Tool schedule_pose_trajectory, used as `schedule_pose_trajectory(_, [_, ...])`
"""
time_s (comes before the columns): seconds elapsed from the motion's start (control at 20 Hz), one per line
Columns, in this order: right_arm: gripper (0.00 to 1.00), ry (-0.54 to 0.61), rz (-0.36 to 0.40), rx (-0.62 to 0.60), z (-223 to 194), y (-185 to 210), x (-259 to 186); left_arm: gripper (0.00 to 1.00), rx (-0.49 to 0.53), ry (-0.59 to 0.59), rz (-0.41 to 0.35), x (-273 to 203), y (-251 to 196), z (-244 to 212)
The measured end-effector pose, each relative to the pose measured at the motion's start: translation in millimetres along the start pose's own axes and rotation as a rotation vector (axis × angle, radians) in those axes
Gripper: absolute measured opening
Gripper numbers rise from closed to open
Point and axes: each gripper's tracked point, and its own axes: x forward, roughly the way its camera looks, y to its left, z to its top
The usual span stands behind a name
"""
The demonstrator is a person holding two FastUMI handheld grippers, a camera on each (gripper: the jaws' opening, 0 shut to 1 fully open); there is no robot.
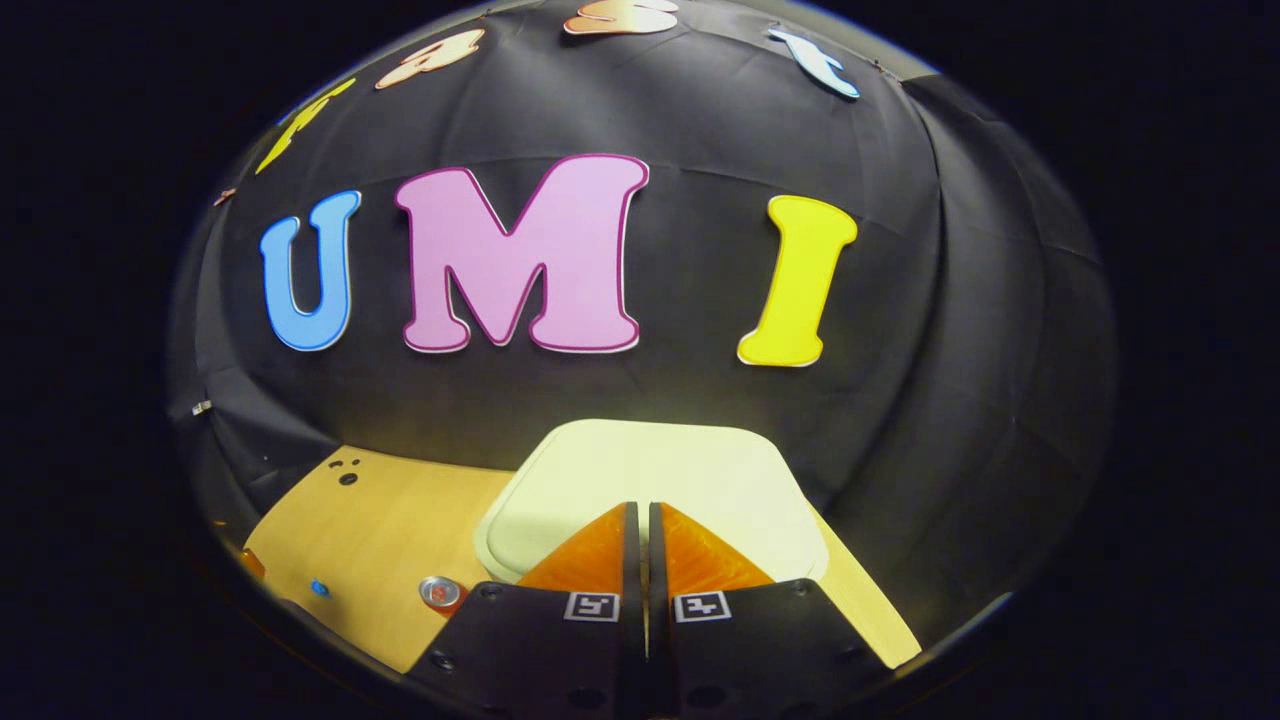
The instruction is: Press the lid of the desktop garbage bin to open it, pick up the crumpled paper on the desktop and throw it into the bin, then pick up the pop can on the desktop and drop it into the bin, and finally close the garbage bin lid.
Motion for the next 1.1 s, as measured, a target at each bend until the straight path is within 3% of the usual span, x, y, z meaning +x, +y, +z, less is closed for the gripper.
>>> schedule_pose_trajectory(1.1, [0.05,0.015,-0.011,-0.007,-0.4,2.6,2.8,0.95,-0.007,0.017,-0.022,-5.7,0.4,-7.8])
